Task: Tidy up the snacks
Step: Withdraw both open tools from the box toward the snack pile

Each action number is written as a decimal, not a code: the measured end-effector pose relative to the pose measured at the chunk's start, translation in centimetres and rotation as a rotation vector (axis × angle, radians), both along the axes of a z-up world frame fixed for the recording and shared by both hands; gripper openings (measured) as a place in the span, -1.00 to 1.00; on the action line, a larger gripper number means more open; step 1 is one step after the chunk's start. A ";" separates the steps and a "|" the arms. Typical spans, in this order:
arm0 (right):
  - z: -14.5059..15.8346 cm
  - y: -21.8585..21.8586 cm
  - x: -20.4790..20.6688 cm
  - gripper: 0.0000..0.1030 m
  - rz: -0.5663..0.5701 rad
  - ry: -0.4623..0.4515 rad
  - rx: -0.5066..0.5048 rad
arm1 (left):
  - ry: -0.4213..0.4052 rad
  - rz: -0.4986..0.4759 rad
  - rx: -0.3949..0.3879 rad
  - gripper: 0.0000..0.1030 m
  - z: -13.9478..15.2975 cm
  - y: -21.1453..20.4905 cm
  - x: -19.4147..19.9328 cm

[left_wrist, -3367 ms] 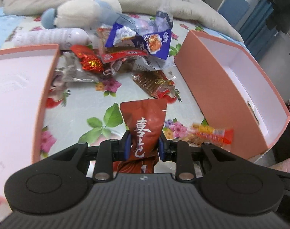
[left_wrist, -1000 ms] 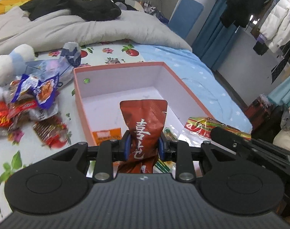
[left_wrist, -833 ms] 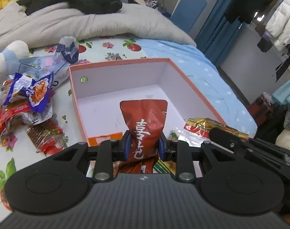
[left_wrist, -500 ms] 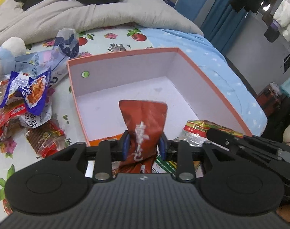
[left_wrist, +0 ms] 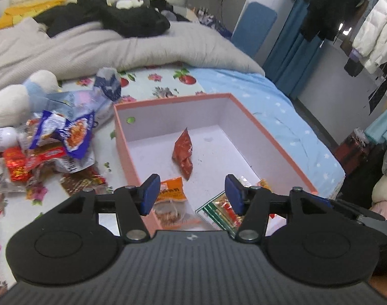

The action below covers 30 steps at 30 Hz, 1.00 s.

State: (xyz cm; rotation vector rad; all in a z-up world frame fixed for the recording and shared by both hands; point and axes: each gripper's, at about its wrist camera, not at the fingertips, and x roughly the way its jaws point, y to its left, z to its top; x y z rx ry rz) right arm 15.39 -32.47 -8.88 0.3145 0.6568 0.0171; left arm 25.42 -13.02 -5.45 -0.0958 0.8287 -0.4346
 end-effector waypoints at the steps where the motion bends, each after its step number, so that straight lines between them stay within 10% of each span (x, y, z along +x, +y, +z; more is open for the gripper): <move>1: 0.3 0.3 -0.8 0.36 0.003 -0.009 0.000 | -0.011 0.003 -0.002 0.20 0.5 0.4 -1.0; 30: 2.4 10.0 -15.4 0.36 0.252 -0.194 0.002 | -0.118 0.219 -0.051 0.20 2.1 12.8 -23.3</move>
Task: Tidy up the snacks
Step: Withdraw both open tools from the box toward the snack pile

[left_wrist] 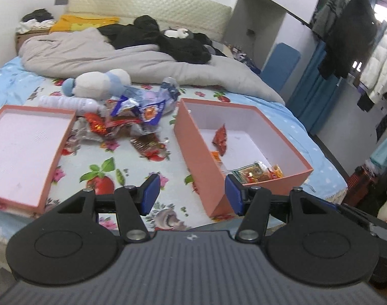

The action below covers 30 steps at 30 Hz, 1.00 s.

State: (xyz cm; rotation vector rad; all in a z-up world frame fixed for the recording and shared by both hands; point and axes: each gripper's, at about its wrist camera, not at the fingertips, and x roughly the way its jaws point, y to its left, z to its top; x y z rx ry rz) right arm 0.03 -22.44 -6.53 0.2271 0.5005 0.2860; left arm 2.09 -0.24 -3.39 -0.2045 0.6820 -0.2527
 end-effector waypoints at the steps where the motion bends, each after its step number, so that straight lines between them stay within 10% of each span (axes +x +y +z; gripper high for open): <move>1: 0.0 0.2 -0.1 0.36 0.007 -0.002 -0.003 | 0.001 0.005 -0.002 0.20 -0.1 0.3 -0.1; 30: -3.0 7.5 9.1 0.36 0.138 0.040 -0.124 | 0.143 0.119 -0.028 0.14 -8.4 7.5 14.0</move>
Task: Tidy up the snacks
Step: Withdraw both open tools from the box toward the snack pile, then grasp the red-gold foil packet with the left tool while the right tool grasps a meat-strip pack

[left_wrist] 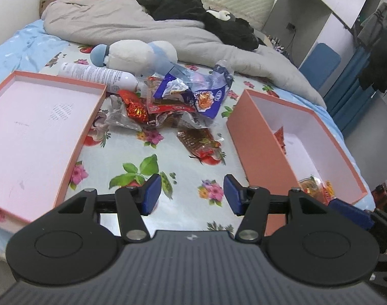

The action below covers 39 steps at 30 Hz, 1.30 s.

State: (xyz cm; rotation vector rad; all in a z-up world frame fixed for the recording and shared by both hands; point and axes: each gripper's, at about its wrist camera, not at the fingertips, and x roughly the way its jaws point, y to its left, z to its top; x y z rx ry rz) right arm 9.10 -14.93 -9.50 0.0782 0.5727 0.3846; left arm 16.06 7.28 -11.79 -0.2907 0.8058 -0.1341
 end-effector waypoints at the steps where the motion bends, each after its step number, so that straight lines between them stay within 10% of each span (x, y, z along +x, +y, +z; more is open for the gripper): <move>1: -0.1 0.3 0.5 0.36 0.002 0.004 0.001 | 0.002 0.002 -0.001 0.12 -0.2 0.2 0.4; 20: -6.6 4.7 14.9 0.35 0.016 0.134 -0.064 | 0.021 0.049 0.070 0.06 -7.0 4.5 14.9; 39: -11.7 8.4 27.4 0.54 0.126 0.323 -0.249 | 0.018 -0.520 0.595 0.06 -10.9 2.6 24.6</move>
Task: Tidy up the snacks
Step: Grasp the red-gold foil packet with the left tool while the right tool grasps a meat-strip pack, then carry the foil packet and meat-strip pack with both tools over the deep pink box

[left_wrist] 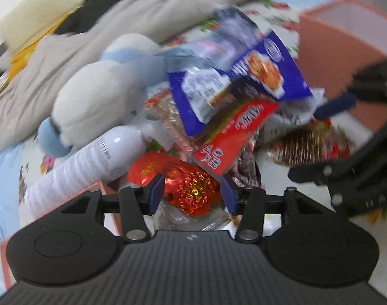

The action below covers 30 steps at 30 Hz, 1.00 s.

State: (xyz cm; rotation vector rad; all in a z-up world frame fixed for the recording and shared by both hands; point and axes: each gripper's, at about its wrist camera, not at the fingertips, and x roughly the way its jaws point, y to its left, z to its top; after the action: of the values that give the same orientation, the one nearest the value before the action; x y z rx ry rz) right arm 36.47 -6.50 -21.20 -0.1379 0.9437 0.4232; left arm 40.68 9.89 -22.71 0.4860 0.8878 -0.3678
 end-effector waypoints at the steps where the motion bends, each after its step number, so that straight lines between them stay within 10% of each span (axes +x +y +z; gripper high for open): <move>1: -0.3 0.1 0.2 0.54 0.005 0.011 -0.017 | 0.005 -0.037 0.023 0.06 -0.3 -0.2 0.1; 5: -1.5 0.4 0.8 0.53 0.005 0.027 -0.067 | -0.024 -0.169 0.157 0.06 -1.5 -1.0 0.0; 19: -2.1 -0.7 -1.8 0.12 0.029 0.018 -0.056 | 0.005 -0.170 0.156 -0.22 -2.4 -1.9 -1.6; 30: -0.4 -1.5 -7.1 0.08 -0.016 0.055 -0.003 | -0.009 0.070 -0.051 -0.25 0.8 -2.3 -7.9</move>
State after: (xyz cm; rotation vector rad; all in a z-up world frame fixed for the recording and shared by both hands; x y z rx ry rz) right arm 29.37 -7.98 -21.60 -0.1224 0.9987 0.4123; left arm 32.81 7.62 -21.91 0.4081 0.8819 -0.3233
